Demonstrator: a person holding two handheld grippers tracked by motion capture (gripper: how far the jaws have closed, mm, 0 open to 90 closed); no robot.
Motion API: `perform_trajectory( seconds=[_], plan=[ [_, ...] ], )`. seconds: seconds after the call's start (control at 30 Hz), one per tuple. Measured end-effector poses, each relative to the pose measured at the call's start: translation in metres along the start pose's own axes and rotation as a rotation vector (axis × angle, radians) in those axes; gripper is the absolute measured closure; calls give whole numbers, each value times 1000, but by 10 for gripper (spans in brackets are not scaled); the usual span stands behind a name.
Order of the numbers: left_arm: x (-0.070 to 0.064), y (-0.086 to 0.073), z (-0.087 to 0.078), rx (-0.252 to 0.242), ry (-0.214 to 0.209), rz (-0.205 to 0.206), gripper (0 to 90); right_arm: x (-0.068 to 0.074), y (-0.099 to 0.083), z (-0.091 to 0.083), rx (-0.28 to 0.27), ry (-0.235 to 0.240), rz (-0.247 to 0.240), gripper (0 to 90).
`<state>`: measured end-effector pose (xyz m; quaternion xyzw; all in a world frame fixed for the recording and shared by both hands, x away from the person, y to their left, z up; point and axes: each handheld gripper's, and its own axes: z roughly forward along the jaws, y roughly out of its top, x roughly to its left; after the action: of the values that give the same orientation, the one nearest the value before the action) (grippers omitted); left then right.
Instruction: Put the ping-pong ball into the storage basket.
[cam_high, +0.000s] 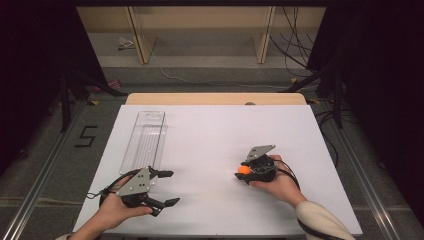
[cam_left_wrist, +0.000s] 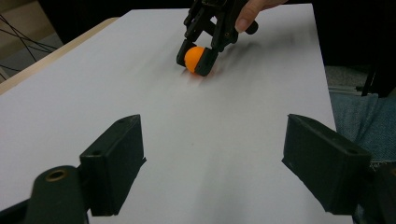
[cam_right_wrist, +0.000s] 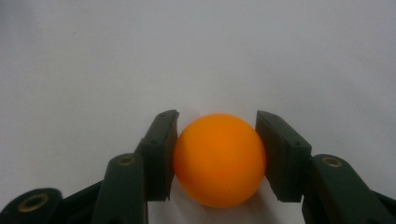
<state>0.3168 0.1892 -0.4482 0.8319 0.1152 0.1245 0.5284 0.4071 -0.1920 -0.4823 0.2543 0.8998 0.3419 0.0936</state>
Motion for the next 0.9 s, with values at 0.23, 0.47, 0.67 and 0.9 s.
perform_trajectory(
  seconds=[0.23,0.47,0.67,0.9],
  plan=[
    [0,0,0,0,0,-1,199,0,0,0,2,-1,-1,511],
    [0,0,0,-2,0,2,199,1,3,-3,-16,-5,1,512],
    [0,0,0,-2,0,2,199,3,8,-8,-56,-8,-1,512],
    [0,0,0,-2,0,1,199,5,12,-12,-87,-5,3,512]
  ],
)
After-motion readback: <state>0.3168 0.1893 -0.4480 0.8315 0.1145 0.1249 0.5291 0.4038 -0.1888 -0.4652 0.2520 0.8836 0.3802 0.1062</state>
